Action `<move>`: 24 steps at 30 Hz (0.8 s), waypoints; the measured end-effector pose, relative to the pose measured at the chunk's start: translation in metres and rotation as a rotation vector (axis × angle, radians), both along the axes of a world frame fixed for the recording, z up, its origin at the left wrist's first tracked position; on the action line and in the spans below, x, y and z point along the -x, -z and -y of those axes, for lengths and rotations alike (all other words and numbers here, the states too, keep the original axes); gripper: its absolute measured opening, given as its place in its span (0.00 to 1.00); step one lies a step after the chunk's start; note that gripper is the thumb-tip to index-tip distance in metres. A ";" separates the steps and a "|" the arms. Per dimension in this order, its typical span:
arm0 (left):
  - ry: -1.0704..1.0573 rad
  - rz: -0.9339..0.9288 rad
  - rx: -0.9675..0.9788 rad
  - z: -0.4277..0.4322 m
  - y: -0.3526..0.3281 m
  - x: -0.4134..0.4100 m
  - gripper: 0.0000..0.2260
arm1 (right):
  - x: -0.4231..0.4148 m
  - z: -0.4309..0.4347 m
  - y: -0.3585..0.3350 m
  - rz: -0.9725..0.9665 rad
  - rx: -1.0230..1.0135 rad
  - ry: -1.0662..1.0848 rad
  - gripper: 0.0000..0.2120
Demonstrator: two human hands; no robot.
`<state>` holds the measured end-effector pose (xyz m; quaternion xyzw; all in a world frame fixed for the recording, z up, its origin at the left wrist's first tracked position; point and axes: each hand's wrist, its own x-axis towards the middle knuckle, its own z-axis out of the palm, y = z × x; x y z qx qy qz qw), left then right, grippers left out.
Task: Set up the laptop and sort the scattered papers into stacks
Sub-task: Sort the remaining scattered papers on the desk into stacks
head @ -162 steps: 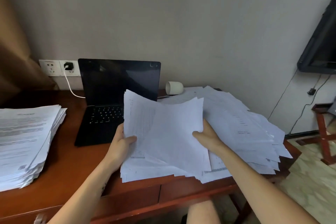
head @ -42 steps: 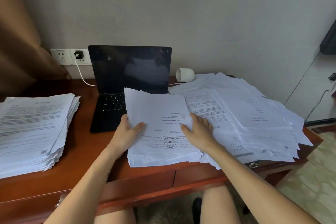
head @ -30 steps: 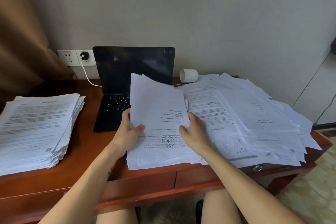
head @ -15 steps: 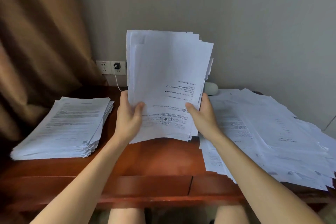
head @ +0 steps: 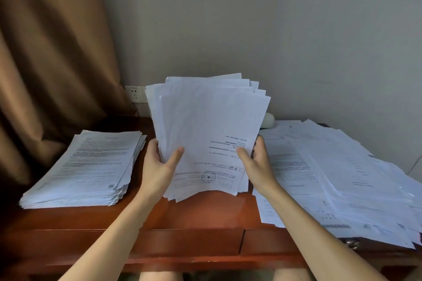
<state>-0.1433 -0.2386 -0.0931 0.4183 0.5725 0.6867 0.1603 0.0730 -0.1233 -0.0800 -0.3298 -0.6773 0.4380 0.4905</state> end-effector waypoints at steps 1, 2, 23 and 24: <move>-0.024 -0.004 -0.019 0.000 -0.005 -0.001 0.26 | 0.000 0.001 -0.004 -0.003 -0.019 -0.024 0.14; -0.039 -0.021 -0.036 0.000 -0.011 -0.001 0.25 | 0.001 0.003 -0.008 0.006 -0.040 -0.051 0.16; -0.045 -0.032 -0.125 -0.015 -0.062 -0.003 0.10 | 0.015 0.010 -0.030 -0.044 -0.095 0.075 0.16; -0.040 -0.019 -0.110 -0.016 -0.062 -0.003 0.11 | 0.013 0.011 -0.027 -0.026 -0.097 0.073 0.16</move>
